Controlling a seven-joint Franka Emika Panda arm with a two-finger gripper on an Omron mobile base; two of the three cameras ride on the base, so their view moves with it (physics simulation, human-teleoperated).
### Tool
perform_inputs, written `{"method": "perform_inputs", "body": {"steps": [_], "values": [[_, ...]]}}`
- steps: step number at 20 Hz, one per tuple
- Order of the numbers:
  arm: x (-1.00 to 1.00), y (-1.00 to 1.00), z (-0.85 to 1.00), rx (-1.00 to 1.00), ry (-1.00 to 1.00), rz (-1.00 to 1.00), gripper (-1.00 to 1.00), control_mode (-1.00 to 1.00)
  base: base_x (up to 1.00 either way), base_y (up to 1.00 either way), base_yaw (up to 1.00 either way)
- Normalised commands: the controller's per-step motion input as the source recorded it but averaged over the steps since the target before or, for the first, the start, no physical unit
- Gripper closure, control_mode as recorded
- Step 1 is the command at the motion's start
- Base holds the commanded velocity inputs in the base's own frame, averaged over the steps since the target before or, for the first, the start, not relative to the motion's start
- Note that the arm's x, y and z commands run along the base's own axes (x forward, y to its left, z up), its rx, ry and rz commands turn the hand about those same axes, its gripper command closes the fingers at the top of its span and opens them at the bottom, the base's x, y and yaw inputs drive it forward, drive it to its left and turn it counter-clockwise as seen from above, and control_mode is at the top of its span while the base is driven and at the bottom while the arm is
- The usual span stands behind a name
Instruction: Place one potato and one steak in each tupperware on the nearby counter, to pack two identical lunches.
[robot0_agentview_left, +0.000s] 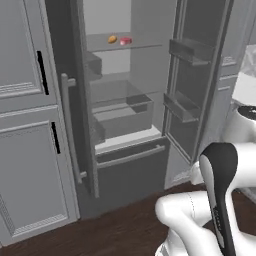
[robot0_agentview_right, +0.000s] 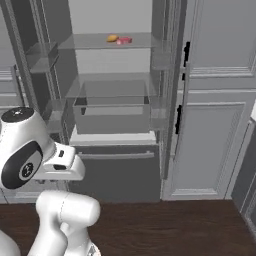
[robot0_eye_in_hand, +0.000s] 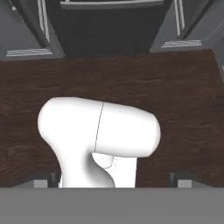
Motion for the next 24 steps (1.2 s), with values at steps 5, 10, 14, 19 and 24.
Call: {"method": "perform_inputs", "body": {"steps": [5,10,14,19,24], "values": [[0.00,0.00,0.00,0.00,0.00,0.00,-1.00,1.00,0.94,-0.30,0.34],[0.00,0.00,0.00,0.00,0.00,0.00,-1.00,1.00,0.75,-0.41,0.06],[0.00,0.00,0.00,0.00,0.00,0.00,-1.00,1.00,0.84,0.00,0.00],[0.00,0.00,0.00,0.00,0.00,0.00,-1.00,1.00,0.92,-0.04,0.02],[0.00,0.00,0.00,0.00,0.00,0.00,-1.00,1.00,0.43,-0.13,0.08]]}}
